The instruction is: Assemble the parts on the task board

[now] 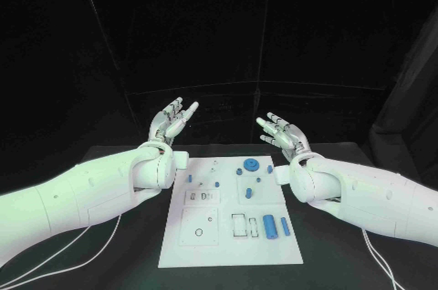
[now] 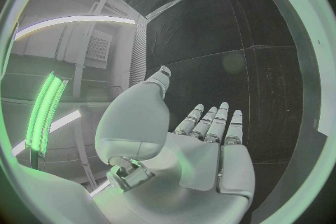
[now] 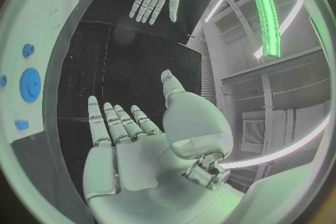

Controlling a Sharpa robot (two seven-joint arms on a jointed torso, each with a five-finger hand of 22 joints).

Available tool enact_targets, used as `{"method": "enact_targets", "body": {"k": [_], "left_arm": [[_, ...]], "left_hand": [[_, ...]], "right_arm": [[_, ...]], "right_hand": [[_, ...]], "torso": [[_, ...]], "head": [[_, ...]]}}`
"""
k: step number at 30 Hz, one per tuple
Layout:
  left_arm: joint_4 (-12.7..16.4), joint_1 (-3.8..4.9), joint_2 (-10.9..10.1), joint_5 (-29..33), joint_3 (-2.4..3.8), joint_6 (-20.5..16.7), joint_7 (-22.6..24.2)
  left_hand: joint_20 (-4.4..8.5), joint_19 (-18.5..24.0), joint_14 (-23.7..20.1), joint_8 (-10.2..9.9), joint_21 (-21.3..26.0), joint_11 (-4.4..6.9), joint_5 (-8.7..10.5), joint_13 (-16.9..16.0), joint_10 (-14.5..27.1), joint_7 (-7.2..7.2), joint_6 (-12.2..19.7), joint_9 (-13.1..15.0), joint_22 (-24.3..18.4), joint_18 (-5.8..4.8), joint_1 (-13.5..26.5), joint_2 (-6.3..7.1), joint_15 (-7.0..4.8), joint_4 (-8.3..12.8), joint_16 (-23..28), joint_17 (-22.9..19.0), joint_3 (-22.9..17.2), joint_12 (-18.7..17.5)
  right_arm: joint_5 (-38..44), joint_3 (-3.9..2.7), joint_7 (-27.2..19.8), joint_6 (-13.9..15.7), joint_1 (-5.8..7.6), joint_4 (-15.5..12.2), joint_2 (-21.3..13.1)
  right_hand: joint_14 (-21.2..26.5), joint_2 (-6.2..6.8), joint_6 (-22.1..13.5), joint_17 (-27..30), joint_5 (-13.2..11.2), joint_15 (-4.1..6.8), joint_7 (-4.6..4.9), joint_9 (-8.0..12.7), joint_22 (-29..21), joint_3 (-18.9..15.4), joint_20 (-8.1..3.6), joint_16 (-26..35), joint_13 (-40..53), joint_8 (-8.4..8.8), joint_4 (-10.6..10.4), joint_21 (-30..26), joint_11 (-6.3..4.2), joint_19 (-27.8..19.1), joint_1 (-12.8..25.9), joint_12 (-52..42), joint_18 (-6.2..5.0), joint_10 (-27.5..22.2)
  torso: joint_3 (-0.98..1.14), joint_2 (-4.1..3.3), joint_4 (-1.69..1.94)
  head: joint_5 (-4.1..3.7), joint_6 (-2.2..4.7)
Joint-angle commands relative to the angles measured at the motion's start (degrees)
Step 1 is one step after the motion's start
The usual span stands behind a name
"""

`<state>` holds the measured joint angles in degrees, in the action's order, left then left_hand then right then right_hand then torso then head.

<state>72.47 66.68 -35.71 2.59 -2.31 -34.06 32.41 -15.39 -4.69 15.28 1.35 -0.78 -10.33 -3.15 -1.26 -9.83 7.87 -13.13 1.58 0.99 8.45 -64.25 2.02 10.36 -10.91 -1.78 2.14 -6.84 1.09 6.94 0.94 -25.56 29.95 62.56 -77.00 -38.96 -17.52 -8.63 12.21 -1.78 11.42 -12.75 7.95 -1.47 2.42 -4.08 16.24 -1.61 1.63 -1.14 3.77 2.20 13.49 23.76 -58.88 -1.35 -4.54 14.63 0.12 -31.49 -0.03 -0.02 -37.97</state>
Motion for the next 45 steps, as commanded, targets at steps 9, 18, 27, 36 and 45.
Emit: {"method": "enact_targets", "body": {"k": [9, 18, 27, 36, 45], "left_arm": [[-1.8, 0.69, 0.9, 1.2, -0.14, 6.5, 4.3], [-0.9, 0.64, -1.4, 1.2, -0.15, 9.4, 3.3], [2.5, 0.69, -4.0, -0.9, -0.13, 13.6, 1.6], [7.8, 0.72, -7.4, -3.4, -0.11, 15.5, 0.4], [13.8, 0.71, -11.0, -3.7, -0.12, 15.8, 0.1]], "left_hand": [[-0.9, -0.1, 1.0, 0.4, -0.3, -0.98, -0.51, -0.2, -0.4, 5.35, -1.0, 0.2, 0.1, 1.14, -2.5, 0.04, 0.45, -1.0, -0.3, 0.2, -0.4, 0.3], [-1.31, -5.0, 14.7, 1.4, -2.1, -3.78, -0.44, -1.2, -9.3, 7.92, -6.5, 0.8, 1.2, -0.01, -3.2, -0.7, 2.15, -1.3, -4.3, 2.4, -0.9, 2.1], [0.06, -39.2, 41.5, 10.2, -15.2, -0.59, -0.34, -3.6, -43.9, 6.0, -37.1, 3.6, 6.8, 2.13, -6.9, -2.2, -1.79, 3.5, -13.4, 5.6, -0.5, 11.9], [2.4, -47.0, 49.6, 8.9, -14.4, 1.78, -0.38, -3.2, -52.0, 3.92, -42.4, 2.3, 5.1, 2.21, -9.2, -1.68, -4.24, 7.1, -11.8, 7.0, -1.6, 9.8], [3.04, -50.1, 52.6, 7.5, -14.1, 1.91, -0.38, -2.9, -53.0, 3.97, -43.0, 2.1, 4.4, 2.21, -9.1, -1.61, -4.82, 7.9, -10.9, 8.0, -2.0, 7.8]], "right_arm": [[8.7, 0.24, 3.6, -15.1, 0.99, 4.4, 1.9], [14.1, 0.2, 2.1, -11.4, 1.04, 4.6, -0.5], [28.1, 0.14, 4.3, -9.6, 2.74, 3.7, -2.5], [49.6, 0.13, 10.1, -11.4, 5.7, 3.5, -3.1], [69.4, 0.11, 18.7, -15.4, 7.91, 4.5, -1.3]], "right_hand": [[-2.7, -0.5, 2.6, -0.3, 0.3, -0.35, 7.88, -0.3, 0.2, -0.8, 0.47, -0.4, 0.3, -0.61, 1.9, 0.4, 0.41, 1.6, -5.0, -0.6, -1.43, 3.2], [-29.5, -0.46, 25.6, -2.2, -0.7, 0.95, 7.72, -2.6, 2.2, 1.4, 0.27, -5.5, 2.6, -5.07, 8.8, 4.5, -0.18, 19.0, -15.2, -6.8, -4.36, 32.0], [-43.7, 0.09, 40.5, -2.0, -1.6, 5.6, 4.43, -2.6, 3.4, 7.3, -2.9, -7.5, 1.8, -8.29, 13.0, 9.5, -4.14, 29.6, -20.4, -7.6, -6.08, 44.0], [-52.5, 2.42, 44.0, -2.7, -1.0, 8.19, 3.51, -2.3, 4.5, 9.5, -5.64, -7.0, 1.9, -6.81, 12.7, 13.3, -5.6, 35.7, -18.2, -5.0, -5.97, 49.6], [-68.5, 4.18, 45.3, -7.0, -2.1, 12.17, 2.05, -2.4, 9.2, 9.0, -10.56, -13.8, 2.0, -5.38, 12.4, 23.1, -7.82, 46.9, -17.0, -3.8, -6.05, 53.4]], "torso": [[0.01, -0.01, -0.01], [0.03, -0.81, -0.1], [0.31, -2.97, 0.57], [0.21, -5.89, 0.77], [-0.03, -7.98, 1.0]], "head": [[0.0, 0.01], [0.34, 0.34], [0.41, 0.94], [-0.08, 1.64], [-0.68, 1.78]]}}
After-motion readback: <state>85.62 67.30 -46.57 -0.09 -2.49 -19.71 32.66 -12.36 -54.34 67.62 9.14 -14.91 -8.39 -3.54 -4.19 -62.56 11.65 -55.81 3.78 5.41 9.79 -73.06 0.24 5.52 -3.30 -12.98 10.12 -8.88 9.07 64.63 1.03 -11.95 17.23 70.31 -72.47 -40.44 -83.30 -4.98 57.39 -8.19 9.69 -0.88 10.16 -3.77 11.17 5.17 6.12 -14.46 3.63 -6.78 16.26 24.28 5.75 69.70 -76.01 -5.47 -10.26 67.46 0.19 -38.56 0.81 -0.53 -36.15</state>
